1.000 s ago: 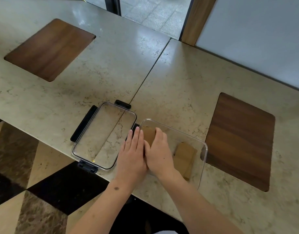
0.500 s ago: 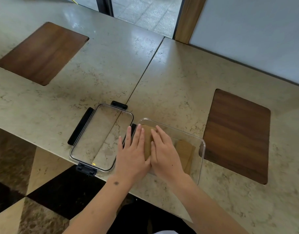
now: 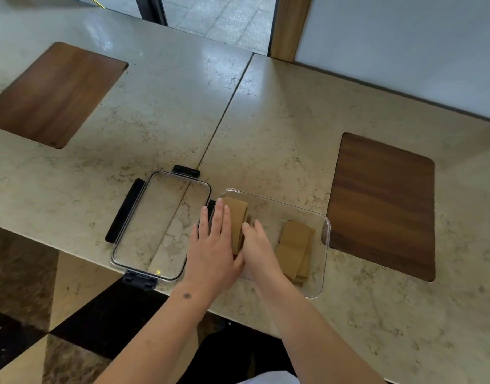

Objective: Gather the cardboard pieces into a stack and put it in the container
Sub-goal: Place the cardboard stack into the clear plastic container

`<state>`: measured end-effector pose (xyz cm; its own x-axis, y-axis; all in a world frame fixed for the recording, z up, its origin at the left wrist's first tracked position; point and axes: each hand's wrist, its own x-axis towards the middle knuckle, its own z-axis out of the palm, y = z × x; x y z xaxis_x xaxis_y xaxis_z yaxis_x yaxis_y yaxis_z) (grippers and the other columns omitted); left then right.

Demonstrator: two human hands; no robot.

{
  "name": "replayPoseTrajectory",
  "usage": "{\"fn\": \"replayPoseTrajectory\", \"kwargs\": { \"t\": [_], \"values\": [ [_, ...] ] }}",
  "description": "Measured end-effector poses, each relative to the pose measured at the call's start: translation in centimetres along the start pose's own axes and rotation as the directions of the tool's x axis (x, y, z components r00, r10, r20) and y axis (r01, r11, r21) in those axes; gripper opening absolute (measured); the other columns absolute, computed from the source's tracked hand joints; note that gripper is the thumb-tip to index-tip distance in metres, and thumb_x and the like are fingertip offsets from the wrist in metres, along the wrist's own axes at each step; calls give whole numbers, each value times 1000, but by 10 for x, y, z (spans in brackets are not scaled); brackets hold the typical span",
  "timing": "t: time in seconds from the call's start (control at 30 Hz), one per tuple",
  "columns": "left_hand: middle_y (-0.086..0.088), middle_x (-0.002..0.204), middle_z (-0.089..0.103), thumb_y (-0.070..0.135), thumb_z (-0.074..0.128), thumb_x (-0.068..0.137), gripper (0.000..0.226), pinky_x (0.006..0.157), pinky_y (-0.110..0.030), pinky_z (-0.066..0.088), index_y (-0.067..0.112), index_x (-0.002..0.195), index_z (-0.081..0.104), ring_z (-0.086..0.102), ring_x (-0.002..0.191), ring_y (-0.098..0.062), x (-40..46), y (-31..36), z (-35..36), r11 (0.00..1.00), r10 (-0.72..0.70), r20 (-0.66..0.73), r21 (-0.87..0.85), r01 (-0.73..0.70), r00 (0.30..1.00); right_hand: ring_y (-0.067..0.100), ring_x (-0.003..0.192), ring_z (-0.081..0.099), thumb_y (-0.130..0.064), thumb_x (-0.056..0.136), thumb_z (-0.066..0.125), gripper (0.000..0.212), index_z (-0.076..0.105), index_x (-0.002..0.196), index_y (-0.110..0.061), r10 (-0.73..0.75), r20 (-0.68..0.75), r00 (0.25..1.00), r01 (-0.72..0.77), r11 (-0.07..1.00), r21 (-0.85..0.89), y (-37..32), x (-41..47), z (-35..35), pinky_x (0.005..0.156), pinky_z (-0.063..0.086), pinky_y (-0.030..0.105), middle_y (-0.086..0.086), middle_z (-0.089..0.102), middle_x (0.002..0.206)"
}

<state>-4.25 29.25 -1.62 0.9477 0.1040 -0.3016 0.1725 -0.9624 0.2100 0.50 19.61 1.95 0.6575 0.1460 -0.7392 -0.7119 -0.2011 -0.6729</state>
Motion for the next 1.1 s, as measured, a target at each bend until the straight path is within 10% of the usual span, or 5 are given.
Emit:
{"fn": "replayPoseTrajectory", "kwargs": {
  "t": [0.4,0.53,0.7,0.9,1.1],
  "values": [
    [-13,165,-44,58,42,104,111,132,-52,14,7,145,-47,-13,163,-46,1,3,-7,984,-3,102,178,-15,995,25,158,20,-48,108,37,75,8,166,-10,-72,16,997,74,967,-242,-3,2,16,126,19,41,7,19,173],
    [-15,171,-34,58,39,106,102,132,-54,10,5,159,-30,-14,164,-44,-3,7,-14,990,-25,102,140,10,995,27,143,46,-46,108,37,59,43,153,-7,-203,-2,979,184,893,-411,0,-3,-3,116,38,41,10,48,154],
    [-20,172,25,30,44,105,69,130,-49,22,0,164,24,21,161,-33,-25,47,-24,938,86,-330,-292,-189,940,-1,106,61,-35,109,39,31,61,128,-24,-490,-141,861,334,751,-570,23,-31,-72,91,48,21,-10,65,120],
    [-12,175,25,7,42,106,65,129,-42,20,6,167,21,22,162,-27,16,123,-18,599,-185,351,-700,389,918,4,123,49,-17,103,52,27,54,128,-27,-360,-521,774,227,926,-302,64,-56,-111,106,42,33,-10,53,133],
    [-15,170,37,11,41,105,59,127,-44,29,4,163,33,33,158,-34,35,136,-4,555,-250,478,-642,528,842,13,118,59,-17,108,40,35,50,141,-26,-91,-395,914,93,996,-15,61,-40,-103,91,44,28,-5,60,136]
  ]
}}
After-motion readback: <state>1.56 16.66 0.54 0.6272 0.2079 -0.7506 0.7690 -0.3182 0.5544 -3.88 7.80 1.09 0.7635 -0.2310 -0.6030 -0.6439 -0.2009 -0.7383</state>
